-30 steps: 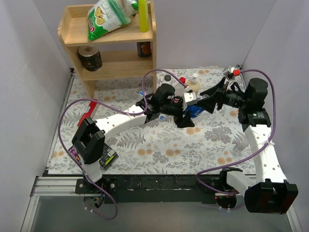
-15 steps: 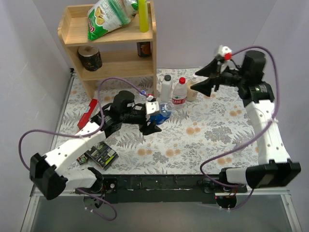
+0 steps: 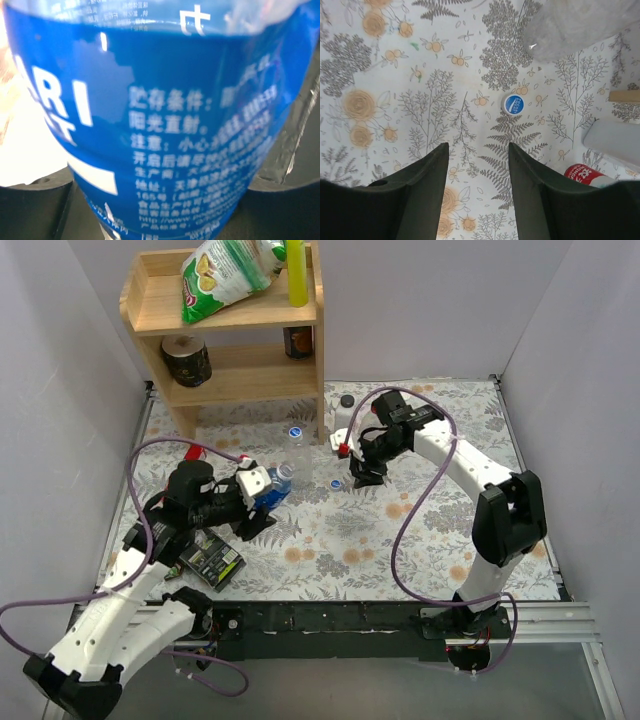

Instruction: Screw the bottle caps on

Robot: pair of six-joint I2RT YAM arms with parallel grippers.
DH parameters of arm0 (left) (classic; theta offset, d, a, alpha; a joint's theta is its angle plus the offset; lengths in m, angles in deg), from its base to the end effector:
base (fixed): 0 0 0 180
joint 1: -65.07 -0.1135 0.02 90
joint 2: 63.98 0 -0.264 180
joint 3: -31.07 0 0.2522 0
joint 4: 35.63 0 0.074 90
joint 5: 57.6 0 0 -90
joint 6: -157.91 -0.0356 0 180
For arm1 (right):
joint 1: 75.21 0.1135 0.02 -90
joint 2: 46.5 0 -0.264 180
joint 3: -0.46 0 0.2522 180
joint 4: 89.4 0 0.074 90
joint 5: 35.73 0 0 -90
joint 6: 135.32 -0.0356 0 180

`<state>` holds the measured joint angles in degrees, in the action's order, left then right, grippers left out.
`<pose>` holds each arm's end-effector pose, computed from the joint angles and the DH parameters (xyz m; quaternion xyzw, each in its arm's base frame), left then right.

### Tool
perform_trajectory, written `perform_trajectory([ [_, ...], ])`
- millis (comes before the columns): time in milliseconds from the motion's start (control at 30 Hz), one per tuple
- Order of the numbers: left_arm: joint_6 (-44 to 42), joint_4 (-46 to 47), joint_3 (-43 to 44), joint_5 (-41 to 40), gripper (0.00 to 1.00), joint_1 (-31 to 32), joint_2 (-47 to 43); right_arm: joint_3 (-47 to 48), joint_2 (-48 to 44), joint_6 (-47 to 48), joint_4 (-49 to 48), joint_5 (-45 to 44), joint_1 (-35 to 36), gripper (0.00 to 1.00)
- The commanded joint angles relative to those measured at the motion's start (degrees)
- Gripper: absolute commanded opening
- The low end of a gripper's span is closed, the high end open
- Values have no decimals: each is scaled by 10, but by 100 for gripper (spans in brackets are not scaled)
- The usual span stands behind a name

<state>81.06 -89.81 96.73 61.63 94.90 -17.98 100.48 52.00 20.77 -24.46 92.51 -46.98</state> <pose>0.1307 -0.0950 0.3287 0.2404 0.8303 -0.3728 0.3373 0.3039 0.1882 0.2901 -0.7254 0.5700 0.2311 0.3089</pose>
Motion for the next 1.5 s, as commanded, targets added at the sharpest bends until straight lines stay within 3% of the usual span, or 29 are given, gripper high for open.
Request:
perform_trajectory([
  [0,67,-27,-2,-6,0,-70,-41,-14,42,41,-73,-54,16,57],
  [267,112,-37,12,26,0,-186,-71,86,191,7,-107,-74,32,57],
  [800,133,-26,9,57,0,-222,-68,95,253,-3,-121,-76,52,54],
  [1100,134,-20,1,71,0,-224,-60,91,254,-12,-115,-84,52,46],
  [1267,85,-18,-16,115,0,-224,-50,82,238,-6,-86,-96,51,32],
  [1467,-32,-17,-61,223,0,-224,0,1,94,-19,-52,-47,51,28],
])
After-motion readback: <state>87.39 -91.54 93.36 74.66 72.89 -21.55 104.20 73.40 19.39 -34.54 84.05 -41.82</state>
